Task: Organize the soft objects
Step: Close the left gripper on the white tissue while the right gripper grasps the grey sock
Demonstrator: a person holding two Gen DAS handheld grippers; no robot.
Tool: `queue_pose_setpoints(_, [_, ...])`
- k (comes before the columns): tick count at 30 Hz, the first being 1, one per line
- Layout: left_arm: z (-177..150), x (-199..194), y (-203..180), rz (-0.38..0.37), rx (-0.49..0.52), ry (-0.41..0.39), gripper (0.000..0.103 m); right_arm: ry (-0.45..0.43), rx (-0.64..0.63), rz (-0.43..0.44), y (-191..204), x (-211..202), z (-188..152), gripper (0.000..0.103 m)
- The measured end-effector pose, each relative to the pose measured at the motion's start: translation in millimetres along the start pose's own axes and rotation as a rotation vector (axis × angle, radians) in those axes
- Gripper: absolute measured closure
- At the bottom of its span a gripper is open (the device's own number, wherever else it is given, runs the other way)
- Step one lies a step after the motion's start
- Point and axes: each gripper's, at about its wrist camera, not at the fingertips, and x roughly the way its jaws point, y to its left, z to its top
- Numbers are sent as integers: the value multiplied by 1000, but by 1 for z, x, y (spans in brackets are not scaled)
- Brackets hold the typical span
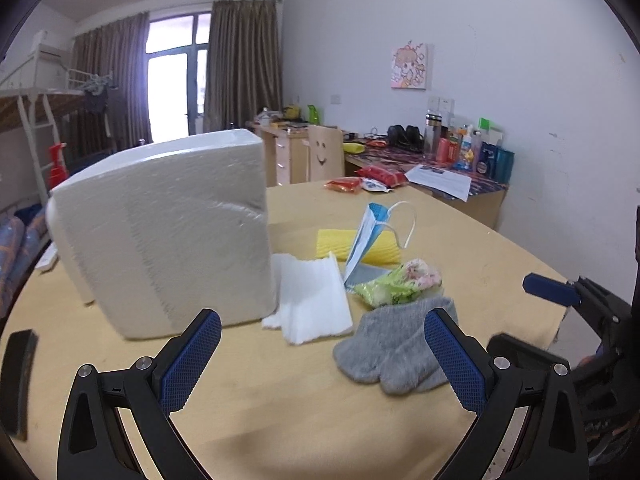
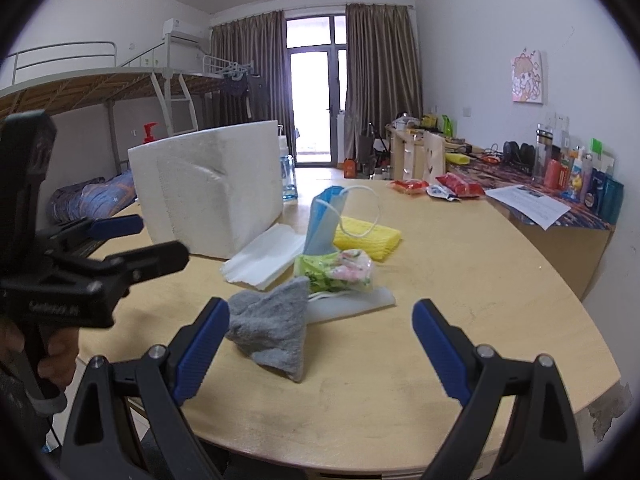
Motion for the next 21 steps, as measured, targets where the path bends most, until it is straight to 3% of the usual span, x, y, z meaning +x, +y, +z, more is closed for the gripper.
queue_pose_setpoints(9, [14, 45, -1, -83, 4, 89, 6, 37, -6, 13, -6, 15, -1, 8])
queue_pose_setpoints(21, [6, 96, 15, -82, -78, 286, 21, 108, -30, 110, 4, 37, -3, 8])
